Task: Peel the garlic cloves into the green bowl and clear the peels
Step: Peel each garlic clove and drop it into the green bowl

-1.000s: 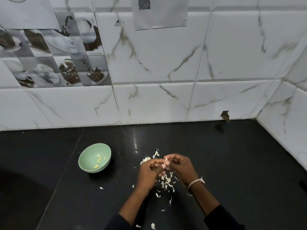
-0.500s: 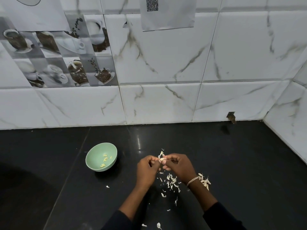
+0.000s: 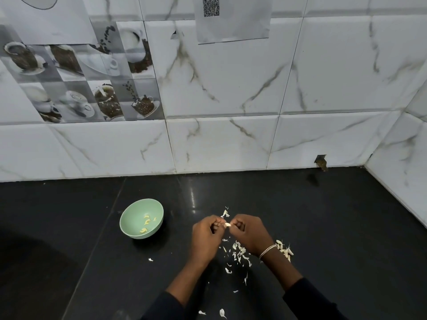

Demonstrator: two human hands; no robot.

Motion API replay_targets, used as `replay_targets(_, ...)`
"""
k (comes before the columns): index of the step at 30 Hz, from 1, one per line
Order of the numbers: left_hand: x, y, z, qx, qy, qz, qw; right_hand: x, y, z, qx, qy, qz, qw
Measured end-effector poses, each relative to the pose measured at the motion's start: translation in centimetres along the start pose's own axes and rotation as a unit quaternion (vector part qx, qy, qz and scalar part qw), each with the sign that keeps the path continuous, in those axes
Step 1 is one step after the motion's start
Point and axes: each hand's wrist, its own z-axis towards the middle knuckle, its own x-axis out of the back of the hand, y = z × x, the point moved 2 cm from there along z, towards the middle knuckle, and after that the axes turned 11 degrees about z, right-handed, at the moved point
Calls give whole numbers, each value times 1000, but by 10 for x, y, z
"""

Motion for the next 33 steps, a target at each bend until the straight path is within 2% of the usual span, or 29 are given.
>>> replay_targets(12, -3, 0, -1, 59, -94, -160, 981, 3, 9, -10, -16, 32, 73, 997)
replay_targets(21, -7, 11, -4, 107, -116, -277, 948, 7, 3, -9, -76, 11, 235, 969)
replay_targets(29, -8, 17, -2, 78, -132, -282, 947, 10, 3, -5, -91, 17, 241, 966)
replay_targets(33, -8, 19, -3, 75, -114, -283, 949, 8, -5, -5, -73, 2, 224, 972)
